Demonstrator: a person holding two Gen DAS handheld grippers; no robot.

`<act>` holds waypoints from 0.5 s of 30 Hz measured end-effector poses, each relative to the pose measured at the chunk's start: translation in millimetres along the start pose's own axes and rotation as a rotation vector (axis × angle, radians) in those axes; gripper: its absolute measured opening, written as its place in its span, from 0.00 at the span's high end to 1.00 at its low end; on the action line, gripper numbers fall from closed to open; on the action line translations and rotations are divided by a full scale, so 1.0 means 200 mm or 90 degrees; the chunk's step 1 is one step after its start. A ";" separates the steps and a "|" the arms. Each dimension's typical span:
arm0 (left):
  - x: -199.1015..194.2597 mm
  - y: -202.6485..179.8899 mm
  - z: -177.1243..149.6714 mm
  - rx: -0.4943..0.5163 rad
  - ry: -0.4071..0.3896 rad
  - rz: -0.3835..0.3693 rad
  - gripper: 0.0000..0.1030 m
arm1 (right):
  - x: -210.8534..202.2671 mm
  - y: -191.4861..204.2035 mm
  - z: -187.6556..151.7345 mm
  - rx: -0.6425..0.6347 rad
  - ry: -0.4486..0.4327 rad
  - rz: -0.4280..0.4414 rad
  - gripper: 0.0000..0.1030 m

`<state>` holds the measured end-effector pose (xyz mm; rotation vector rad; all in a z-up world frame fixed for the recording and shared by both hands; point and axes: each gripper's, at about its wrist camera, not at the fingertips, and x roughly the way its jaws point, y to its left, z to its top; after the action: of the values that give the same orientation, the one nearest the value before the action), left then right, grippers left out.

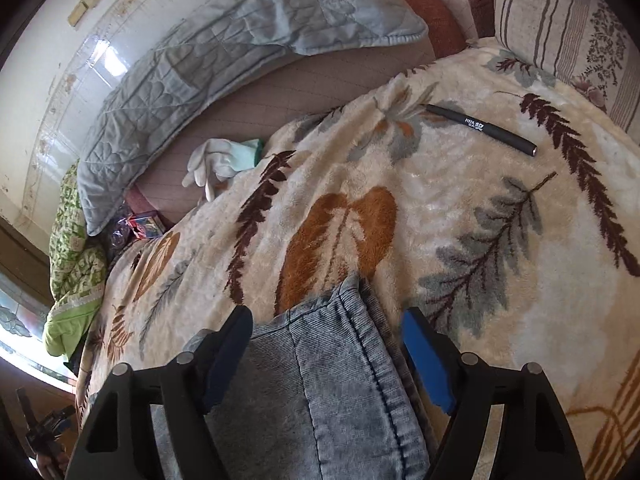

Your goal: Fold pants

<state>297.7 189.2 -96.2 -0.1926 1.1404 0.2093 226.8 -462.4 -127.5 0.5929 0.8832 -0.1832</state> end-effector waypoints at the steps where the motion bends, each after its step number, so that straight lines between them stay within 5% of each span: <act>1: 0.04 0.01 0.02 -0.011 0.013 -0.001 0.15 | 0.02 0.01 0.00 -0.003 0.004 -0.007 0.23; 8: 0.21 -0.04 0.06 -0.021 0.065 -0.032 0.26 | 0.14 0.03 0.00 -0.009 0.025 -0.028 0.23; 13: 0.30 -0.10 0.04 -0.009 0.085 -0.060 0.56 | 0.21 0.03 -0.02 -0.014 0.047 -0.029 0.26; 15: 0.30 -0.11 0.03 -0.003 0.064 -0.051 0.58 | 0.23 0.02 -0.02 -0.014 0.054 -0.030 0.31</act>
<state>333.3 172.6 -148.1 -0.2548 1.2298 0.1328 254.8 -452.9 -164.3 0.5626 0.9801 -0.1917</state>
